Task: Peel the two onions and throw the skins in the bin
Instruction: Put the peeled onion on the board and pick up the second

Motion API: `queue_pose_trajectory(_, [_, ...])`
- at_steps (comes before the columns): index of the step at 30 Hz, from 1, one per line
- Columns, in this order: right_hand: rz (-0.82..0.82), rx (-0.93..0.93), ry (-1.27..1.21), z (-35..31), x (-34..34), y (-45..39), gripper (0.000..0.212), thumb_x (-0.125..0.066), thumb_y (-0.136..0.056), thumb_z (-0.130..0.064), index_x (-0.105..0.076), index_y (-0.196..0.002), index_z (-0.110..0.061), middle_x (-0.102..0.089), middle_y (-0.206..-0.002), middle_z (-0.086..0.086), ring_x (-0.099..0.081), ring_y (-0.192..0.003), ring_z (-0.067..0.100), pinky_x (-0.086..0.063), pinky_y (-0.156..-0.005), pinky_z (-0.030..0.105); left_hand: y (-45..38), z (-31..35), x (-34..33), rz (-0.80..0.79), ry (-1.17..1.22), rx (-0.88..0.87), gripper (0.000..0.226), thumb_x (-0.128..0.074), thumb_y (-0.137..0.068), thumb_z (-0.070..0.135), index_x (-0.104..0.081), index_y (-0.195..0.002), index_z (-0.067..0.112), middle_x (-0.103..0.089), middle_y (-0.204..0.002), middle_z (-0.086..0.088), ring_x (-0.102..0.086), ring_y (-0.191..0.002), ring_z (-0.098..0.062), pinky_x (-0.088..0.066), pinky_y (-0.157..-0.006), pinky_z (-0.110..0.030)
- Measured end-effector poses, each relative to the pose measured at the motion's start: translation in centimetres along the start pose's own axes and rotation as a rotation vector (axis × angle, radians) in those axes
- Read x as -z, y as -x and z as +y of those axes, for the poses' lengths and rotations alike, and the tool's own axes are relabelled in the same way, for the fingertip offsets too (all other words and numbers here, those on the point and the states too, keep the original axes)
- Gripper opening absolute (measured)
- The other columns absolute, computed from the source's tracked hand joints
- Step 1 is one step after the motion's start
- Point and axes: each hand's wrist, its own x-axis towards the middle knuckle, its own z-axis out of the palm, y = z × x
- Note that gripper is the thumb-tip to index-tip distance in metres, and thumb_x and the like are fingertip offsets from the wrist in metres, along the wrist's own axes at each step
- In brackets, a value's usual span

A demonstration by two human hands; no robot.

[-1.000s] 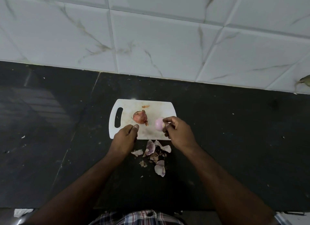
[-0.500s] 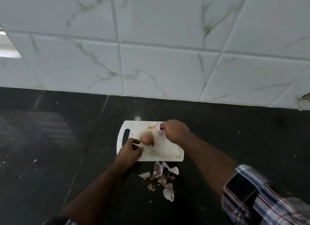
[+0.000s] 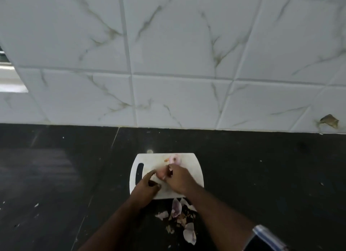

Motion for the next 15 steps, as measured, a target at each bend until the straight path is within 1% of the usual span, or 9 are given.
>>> queue_pose_trajectory(2, [0.066, -0.003, -0.052, 0.3, -0.4, 0.2, 0.034, -0.057, -0.095, -0.042, -0.064, -0.122, -0.021, -0.071, -0.115, 0.001, -0.065, -0.107, 0.020, -0.051, -0.090, 0.031, 0.3, 0.3, 0.0, 0.018, 0.121, 0.007, 0.046, -0.062, -0.088, 0.004, -0.059, -0.125, 0.031, -0.074, -0.101, -0.002, -0.066, -0.074, -0.016, -0.050, -0.066, -0.029])
queue_pose_trajectory(4, [0.111, -0.018, -0.121, 0.4, -0.3, 0.5, 0.034, -0.058, -0.096, -0.035, -0.064, -0.126, -0.021, -0.070, -0.121, 0.000, -0.063, -0.113, 0.018, -0.046, -0.093, 0.025, 0.7, 0.5, 0.0, 0.017, 0.237, 0.008, 0.035, -0.064, -0.080, 0.011, -0.067, -0.110, 0.028, -0.074, -0.109, -0.008, -0.068, -0.081, -0.020, -0.052, -0.070, -0.031])
queue_pose_trajectory(5, [0.130, -0.015, -0.153, 0.5, -0.1, 0.6, 0.034, -0.059, -0.096, -0.032, -0.064, -0.127, -0.021, -0.069, -0.123, -0.001, -0.063, -0.114, 0.016, -0.044, -0.093, 0.023, 0.8, 0.5, 0.0, 0.005, 0.310, 0.016, 0.034, -0.066, -0.077, 0.012, -0.069, -0.108, 0.024, -0.074, -0.109, -0.012, -0.068, -0.082, -0.023, -0.053, -0.072, -0.033])
queue_pose_trajectory(7, [0.147, -0.021, -0.221, 0.7, 0.2, 0.9, 0.031, -0.060, -0.096, -0.030, -0.067, -0.124, -0.021, -0.071, -0.120, -0.002, -0.064, -0.110, 0.014, -0.047, -0.092, 0.023, 1.0, 0.5, 0.0, -0.019, 0.434, 0.037, 0.029, -0.070, -0.086, 0.003, -0.066, -0.113, 0.013, -0.072, -0.110, -0.019, -0.069, -0.086, -0.028, -0.055, -0.074, -0.035])
queue_pose_trajectory(8, [0.152, -0.030, -0.273, 0.8, 0.3, 1.1, 0.029, -0.059, -0.096, -0.031, -0.069, -0.121, -0.021, -0.072, -0.116, -0.002, -0.065, -0.106, 0.013, -0.051, -0.091, 0.025, 1.1, 0.6, 0.0, -0.021, 0.466, 0.043, 0.028, -0.068, -0.090, 0.001, -0.064, -0.116, 0.012, -0.070, -0.111, -0.021, -0.069, -0.089, -0.030, -0.056, -0.075, -0.035])
queue_pose_trajectory(10, [0.150, -0.039, -0.368, 0.7, 0.3, 1.4, 0.025, -0.058, -0.096, -0.031, -0.071, -0.116, -0.022, -0.074, -0.109, -0.003, -0.067, -0.101, 0.012, -0.055, -0.092, 0.032, 1.5, 1.1, -0.1, -0.034, 0.506, 0.038, 0.029, -0.067, -0.092, 0.004, -0.060, -0.119, 0.014, -0.068, -0.111, -0.024, -0.070, -0.094, -0.033, -0.056, -0.077, -0.036])
queue_pose_trajectory(13, [0.171, -0.016, -0.428, 0.3, 0.2, 1.9, 0.020, -0.059, -0.096, -0.030, -0.072, -0.110, -0.023, -0.075, -0.105, -0.003, -0.068, -0.098, 0.012, -0.056, -0.091, 0.035, 1.9, 2.0, 0.0, -0.054, 0.549, 0.038, 0.033, -0.069, -0.092, 0.007, -0.057, -0.122, 0.012, -0.068, -0.111, -0.029, -0.069, -0.089, -0.031, -0.055, -0.074, -0.036])
queue_pose_trajectory(15, [0.192, 0.013, -0.452, -0.2, 0.6, 2.3, 0.017, -0.062, -0.095, -0.027, -0.073, -0.107, -0.023, -0.075, -0.102, -0.001, -0.069, -0.096, 0.014, -0.057, -0.089, 0.036, 2.1, 2.6, 0.0, -0.098, 0.567, 0.031, 0.031, -0.068, -0.092, 0.008, -0.060, -0.122, 0.004, -0.070, -0.106, -0.029, -0.064, -0.084, -0.028, -0.053, -0.069, -0.033])
